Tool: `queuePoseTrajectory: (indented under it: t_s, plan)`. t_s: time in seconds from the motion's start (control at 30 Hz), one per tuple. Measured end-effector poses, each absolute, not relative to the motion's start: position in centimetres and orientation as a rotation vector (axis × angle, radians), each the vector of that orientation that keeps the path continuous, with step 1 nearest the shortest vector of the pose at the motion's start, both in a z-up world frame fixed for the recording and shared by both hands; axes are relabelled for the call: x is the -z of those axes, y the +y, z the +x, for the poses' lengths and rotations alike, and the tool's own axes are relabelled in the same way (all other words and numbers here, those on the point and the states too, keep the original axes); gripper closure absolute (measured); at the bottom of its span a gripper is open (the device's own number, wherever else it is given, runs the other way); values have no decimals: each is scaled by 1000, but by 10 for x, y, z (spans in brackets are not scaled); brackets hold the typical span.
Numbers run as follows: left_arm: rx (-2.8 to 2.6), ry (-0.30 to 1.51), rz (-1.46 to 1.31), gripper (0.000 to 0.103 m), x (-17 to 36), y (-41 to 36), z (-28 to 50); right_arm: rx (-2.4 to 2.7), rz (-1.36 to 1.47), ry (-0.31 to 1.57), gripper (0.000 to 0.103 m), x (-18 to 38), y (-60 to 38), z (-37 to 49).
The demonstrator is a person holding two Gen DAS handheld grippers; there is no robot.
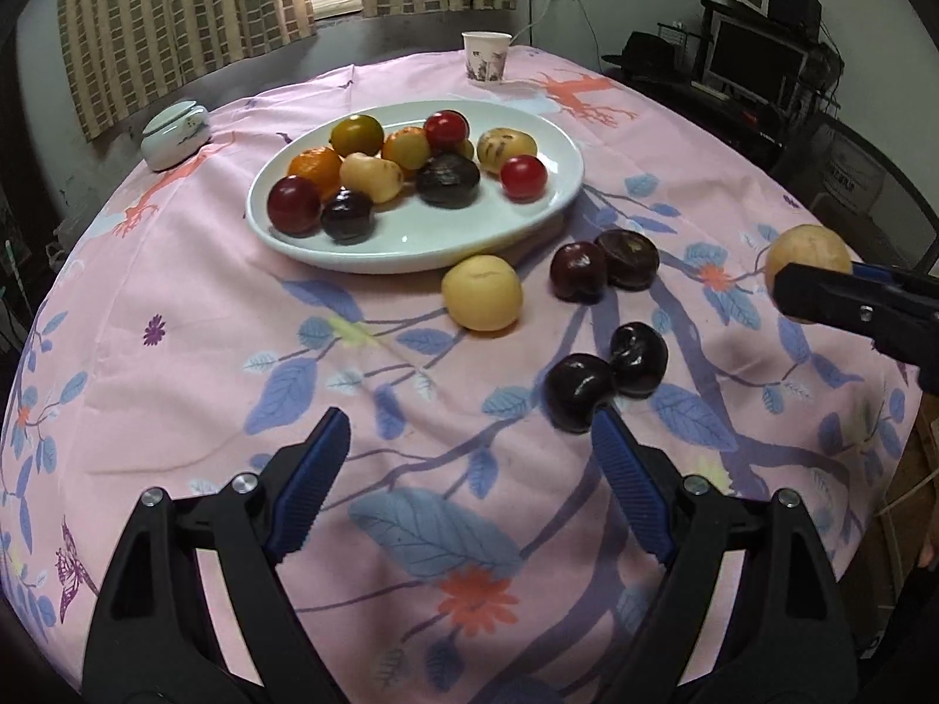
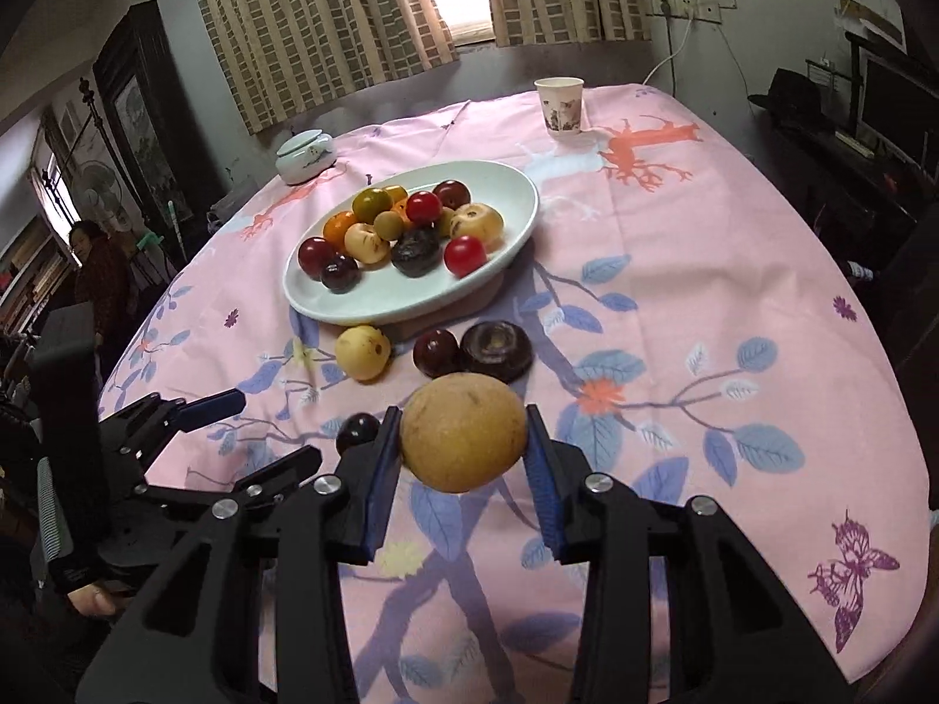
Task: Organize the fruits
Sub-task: 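Grasp a large pale round fruit with the right tool while the left tool grasps a dark cherry, then place both fruits on the white plate and open both tools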
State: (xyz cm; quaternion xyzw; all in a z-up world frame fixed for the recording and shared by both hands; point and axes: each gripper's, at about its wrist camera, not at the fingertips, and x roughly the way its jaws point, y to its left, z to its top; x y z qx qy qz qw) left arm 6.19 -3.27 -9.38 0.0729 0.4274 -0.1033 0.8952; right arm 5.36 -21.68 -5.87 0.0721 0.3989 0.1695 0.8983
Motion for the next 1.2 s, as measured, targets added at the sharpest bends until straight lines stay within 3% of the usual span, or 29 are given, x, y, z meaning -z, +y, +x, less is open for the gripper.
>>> queuePoseTrajectory:
  t_s: [0.23,0.3,0.33,0.47,0.93,1.2]
  plan:
    - [245,947,141,25,108,-51,81,-368,208,805,62,62,-239,41]
    - [263,964,136,36,112,-58,86,-373,220,803,62,63,-241,40]
    - [253,957,143,37,114,-61,87,-375,226,802,62,64,-242,40]
    - [298,953,110,74,112,-65,92,-383,236,803,62,65,-243,38]
    - [275,902,19,75,81,-18,73,-436,176,842,62,66,-204,47]
    - [194,870,5,75,39,30,120,-495,69,858,62,50,-163,87]
